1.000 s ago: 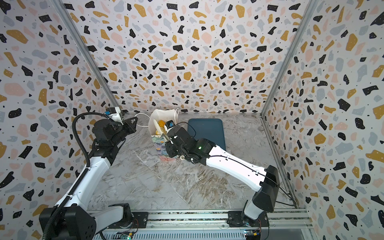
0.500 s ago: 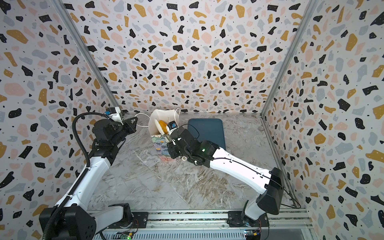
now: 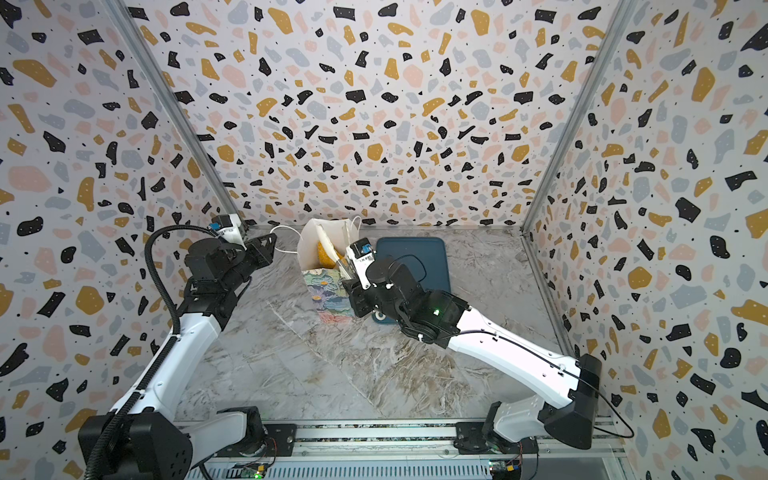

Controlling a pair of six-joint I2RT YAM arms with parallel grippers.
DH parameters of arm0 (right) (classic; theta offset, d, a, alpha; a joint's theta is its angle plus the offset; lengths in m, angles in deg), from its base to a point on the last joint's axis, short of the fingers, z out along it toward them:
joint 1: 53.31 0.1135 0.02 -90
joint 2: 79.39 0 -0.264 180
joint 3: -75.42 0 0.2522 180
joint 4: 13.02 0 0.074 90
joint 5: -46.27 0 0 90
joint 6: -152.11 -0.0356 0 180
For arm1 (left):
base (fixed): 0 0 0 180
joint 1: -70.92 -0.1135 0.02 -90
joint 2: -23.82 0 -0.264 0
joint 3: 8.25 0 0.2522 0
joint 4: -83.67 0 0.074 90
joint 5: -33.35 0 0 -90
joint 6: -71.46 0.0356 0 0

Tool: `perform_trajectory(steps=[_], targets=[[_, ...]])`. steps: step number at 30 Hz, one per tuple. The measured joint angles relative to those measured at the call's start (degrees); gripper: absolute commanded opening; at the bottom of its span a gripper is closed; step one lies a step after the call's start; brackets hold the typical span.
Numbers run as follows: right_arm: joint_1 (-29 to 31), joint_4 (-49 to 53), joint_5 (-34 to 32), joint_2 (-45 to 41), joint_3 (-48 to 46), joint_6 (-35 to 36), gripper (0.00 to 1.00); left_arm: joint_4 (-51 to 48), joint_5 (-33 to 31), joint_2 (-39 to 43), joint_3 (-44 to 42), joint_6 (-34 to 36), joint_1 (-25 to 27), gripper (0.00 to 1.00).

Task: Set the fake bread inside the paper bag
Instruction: 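Open the tongs and withdraw them while the left gripper releases the bag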

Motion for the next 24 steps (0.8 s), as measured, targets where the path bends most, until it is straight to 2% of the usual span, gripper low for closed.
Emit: perform_trajectory(steps=[3, 4, 5, 13, 15, 24], targets=[[-0.6, -0.4, -0.8, -1.7, -1.5, 0.8, 0.38, -0.1, -1.2, 0.1, 0.0, 0.0, 0.0, 0.46], [-1.0, -0.7, -1.1, -2.5, -2.4, 1.0, 0.38, -0.3, -1.9, 0.2, 0.0, 0.1, 0.0, 0.57], [-1.3, -0.8, -1.4, -3.4, -3.3, 1.1, 0.39, -0.5, -2.5, 0.3, 0.0, 0.1, 0.0, 0.62], [-7.4, -1.5, -1.6, -10.4, -9.1, 2.2, 0.40, -2.2, -5.6, 2.6, 0.4, -0.5, 0.0, 0.95], [-8.9, -1.7, -1.7, -11.7, -10.1, 2.5, 0.43, -2.3, -5.8, 3.2, 0.7, -1.2, 0.0, 1.00], [-18.0, -3.5, 0.1, -16.7, -17.8, 4.3, 0.44, -4.1, -8.5, 9.6, 0.6, -3.6, 0.0, 0.99]])
